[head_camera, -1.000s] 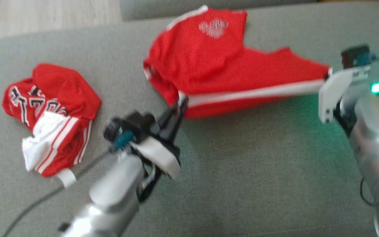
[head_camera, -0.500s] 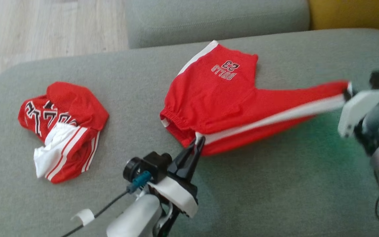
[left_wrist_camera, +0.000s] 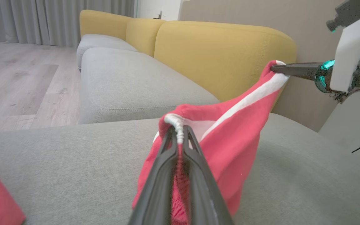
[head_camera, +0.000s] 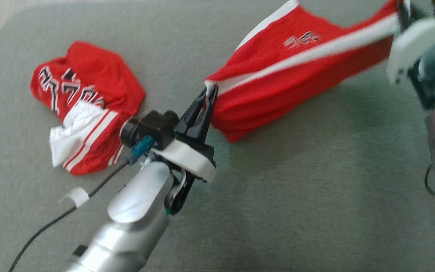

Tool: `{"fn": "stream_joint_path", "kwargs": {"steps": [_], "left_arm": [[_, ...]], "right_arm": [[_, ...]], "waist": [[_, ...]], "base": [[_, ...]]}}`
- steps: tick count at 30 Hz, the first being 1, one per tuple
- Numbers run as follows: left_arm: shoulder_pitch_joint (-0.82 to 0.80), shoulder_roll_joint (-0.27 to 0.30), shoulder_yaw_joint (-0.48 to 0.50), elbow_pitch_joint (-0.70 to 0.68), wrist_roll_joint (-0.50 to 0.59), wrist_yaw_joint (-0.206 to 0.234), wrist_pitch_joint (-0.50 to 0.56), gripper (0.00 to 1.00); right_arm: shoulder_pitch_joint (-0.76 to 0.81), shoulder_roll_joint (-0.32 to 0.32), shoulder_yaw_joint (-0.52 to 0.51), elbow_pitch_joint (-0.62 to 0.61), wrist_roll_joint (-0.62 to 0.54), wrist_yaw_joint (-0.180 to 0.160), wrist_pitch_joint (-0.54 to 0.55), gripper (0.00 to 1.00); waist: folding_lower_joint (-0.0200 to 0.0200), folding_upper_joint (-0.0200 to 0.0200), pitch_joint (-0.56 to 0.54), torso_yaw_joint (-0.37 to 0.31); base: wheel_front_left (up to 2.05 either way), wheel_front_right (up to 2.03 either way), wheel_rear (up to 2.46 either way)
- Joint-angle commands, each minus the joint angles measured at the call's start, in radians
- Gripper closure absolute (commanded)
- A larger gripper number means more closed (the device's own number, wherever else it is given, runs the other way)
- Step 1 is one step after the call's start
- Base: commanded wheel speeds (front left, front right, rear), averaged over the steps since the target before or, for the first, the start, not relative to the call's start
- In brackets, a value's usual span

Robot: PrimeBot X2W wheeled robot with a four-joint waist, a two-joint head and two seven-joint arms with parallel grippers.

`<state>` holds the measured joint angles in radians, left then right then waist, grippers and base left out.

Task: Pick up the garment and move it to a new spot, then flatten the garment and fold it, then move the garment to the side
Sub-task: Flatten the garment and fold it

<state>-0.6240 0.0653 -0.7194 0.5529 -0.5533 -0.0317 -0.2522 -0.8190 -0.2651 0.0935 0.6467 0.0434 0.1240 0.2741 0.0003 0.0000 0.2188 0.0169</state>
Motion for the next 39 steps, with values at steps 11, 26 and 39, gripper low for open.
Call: {"fn": "stream_joint_path", "kwargs": {"steps": [11, 26, 39], "left_arm": [[-0.139, -0.014, 0.021, -0.013, 0.016, -0.039, -0.010, 1.00], [-0.198, -0.015, -0.058, -0.089, -0.050, -0.010, -0.010, 1.00], [-0.234, -0.015, -0.079, -0.106, -0.057, -0.004, -0.010, 1.00]], "right_arm": [[-0.255, 0.058, -0.038, 0.121, -0.237, 0.007, -0.032, 1.00], [-0.400, 0.100, -0.231, 0.279, -0.500, 0.007, -0.168, 1.00], [-0.452, 0.124, -0.394, 0.277, -0.666, 0.007, -0.190, 1.00]], "waist": [[-0.0003, 0.0000, 0.194, 0.155], [-0.0003, 0.0000, 0.283, 0.197], [-0.0003, 0.0000, 0.338, 0.216]], "base": [[0.00, 0.00, 0.00], [0.00, 0.00, 0.00], [0.00, 0.00, 0.00]]}}
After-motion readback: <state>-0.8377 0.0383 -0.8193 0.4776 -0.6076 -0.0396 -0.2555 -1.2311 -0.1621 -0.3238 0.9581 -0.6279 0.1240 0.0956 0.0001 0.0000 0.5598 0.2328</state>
